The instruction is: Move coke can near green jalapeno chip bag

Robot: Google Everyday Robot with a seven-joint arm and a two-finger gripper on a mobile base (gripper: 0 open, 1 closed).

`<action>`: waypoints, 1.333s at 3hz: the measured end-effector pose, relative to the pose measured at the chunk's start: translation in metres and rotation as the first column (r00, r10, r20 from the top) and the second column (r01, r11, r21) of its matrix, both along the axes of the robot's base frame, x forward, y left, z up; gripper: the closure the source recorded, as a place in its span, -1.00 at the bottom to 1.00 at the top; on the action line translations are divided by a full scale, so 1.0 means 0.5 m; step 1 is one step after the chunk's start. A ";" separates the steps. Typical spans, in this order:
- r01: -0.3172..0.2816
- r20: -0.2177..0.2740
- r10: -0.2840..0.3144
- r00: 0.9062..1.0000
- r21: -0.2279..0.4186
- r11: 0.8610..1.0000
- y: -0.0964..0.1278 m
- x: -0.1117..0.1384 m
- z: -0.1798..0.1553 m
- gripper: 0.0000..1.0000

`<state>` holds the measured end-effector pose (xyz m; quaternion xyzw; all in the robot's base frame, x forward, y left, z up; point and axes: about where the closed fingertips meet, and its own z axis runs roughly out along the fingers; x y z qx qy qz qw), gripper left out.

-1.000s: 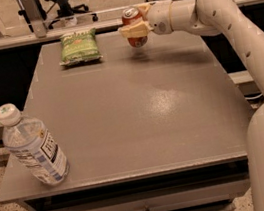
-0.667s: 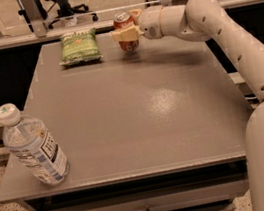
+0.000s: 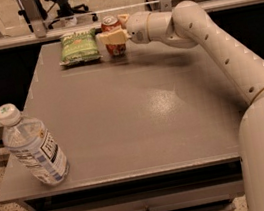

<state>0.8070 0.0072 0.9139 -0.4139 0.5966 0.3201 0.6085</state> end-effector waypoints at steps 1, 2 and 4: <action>-0.002 -0.018 0.002 1.000 0.013 1.000 0.013 0.000 -0.003 0.05; 0.004 -0.036 -0.003 0.999 0.025 1.000 0.015 -0.002 -0.006 -0.43; 0.033 -0.076 -0.030 0.997 0.035 0.999 -0.005 -0.023 -0.025 -1.00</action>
Offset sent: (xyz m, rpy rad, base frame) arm -0.0021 0.0007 -0.0045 0.0376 0.0553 -0.0213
